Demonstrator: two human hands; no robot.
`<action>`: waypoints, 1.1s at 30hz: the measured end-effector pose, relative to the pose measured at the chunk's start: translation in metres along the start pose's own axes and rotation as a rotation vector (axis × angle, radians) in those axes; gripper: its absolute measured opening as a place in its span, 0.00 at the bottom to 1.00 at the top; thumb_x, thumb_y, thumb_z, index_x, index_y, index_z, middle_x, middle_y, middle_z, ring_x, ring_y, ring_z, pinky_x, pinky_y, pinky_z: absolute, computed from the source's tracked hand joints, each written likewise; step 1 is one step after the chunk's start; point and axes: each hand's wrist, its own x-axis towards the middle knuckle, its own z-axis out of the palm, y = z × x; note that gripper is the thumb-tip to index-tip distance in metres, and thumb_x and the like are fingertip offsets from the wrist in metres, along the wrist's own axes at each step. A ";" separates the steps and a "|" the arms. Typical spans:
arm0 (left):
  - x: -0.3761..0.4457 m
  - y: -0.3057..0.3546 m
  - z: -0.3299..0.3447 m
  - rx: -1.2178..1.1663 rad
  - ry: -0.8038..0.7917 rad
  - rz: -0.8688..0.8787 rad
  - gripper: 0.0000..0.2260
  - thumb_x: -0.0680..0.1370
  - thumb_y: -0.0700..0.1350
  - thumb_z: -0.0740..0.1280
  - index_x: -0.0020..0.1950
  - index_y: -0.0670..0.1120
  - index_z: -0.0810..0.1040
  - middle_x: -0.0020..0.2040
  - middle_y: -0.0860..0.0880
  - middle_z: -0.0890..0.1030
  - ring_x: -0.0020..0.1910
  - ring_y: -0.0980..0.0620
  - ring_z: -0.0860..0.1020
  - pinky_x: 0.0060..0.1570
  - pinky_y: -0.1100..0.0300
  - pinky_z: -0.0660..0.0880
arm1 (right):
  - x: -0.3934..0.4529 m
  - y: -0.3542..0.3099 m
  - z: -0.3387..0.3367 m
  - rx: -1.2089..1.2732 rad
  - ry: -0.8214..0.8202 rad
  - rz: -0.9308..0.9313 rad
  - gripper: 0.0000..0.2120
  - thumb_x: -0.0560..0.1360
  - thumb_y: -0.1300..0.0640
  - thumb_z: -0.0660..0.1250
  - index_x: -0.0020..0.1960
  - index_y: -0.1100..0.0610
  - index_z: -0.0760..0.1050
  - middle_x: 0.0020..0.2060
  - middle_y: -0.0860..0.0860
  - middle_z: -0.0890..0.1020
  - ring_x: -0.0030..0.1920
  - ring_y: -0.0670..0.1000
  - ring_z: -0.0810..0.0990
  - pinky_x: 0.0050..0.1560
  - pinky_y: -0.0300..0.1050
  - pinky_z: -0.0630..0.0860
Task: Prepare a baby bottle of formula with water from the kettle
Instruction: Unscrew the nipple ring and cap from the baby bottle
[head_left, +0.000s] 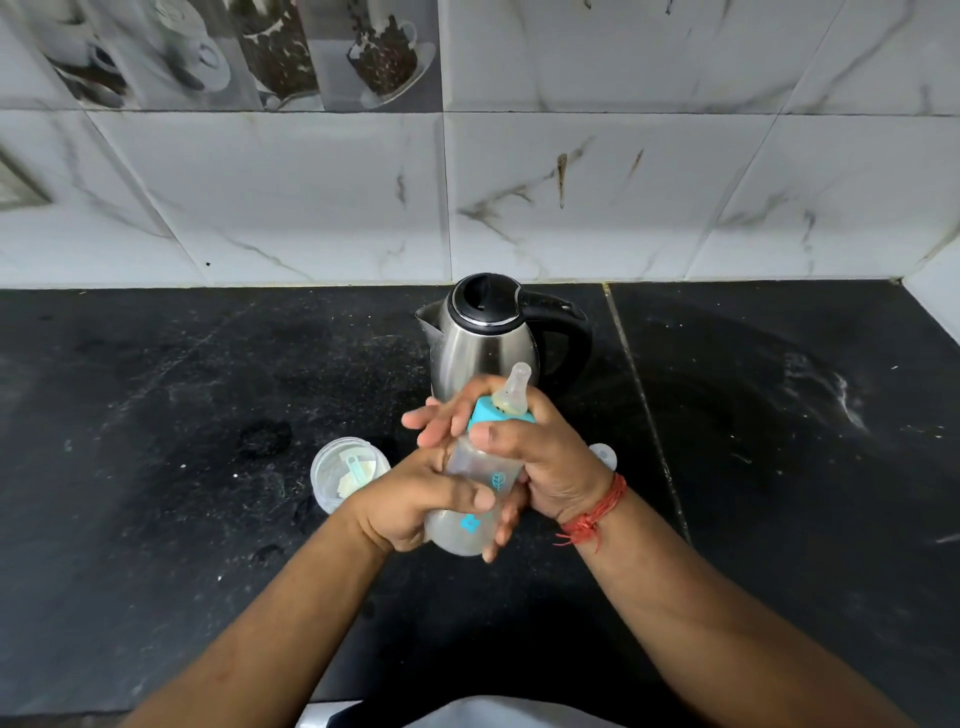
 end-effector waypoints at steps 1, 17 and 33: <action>0.002 0.000 0.002 0.011 0.038 0.001 0.11 0.72 0.44 0.73 0.48 0.38 0.79 0.38 0.40 0.81 0.34 0.43 0.80 0.38 0.54 0.79 | 0.001 -0.001 -0.004 -0.003 0.006 0.031 0.09 0.71 0.60 0.67 0.49 0.62 0.76 0.51 0.59 0.86 0.64 0.62 0.80 0.67 0.57 0.75; 0.004 0.006 0.011 0.084 0.261 0.030 0.06 0.71 0.41 0.71 0.47 0.41 0.81 0.38 0.42 0.80 0.35 0.46 0.80 0.35 0.54 0.78 | -0.002 0.002 -0.001 -0.023 0.217 0.096 0.13 0.71 0.51 0.74 0.50 0.58 0.80 0.58 0.61 0.84 0.55 0.64 0.82 0.51 0.58 0.80; -0.001 -0.005 -0.001 0.295 0.501 0.041 0.21 0.68 0.49 0.77 0.58 0.45 0.77 0.43 0.44 0.82 0.41 0.47 0.81 0.46 0.46 0.79 | -0.009 0.003 -0.028 -0.047 0.316 0.057 0.33 0.68 0.60 0.73 0.71 0.63 0.67 0.57 0.55 0.82 0.58 0.51 0.80 0.58 0.45 0.79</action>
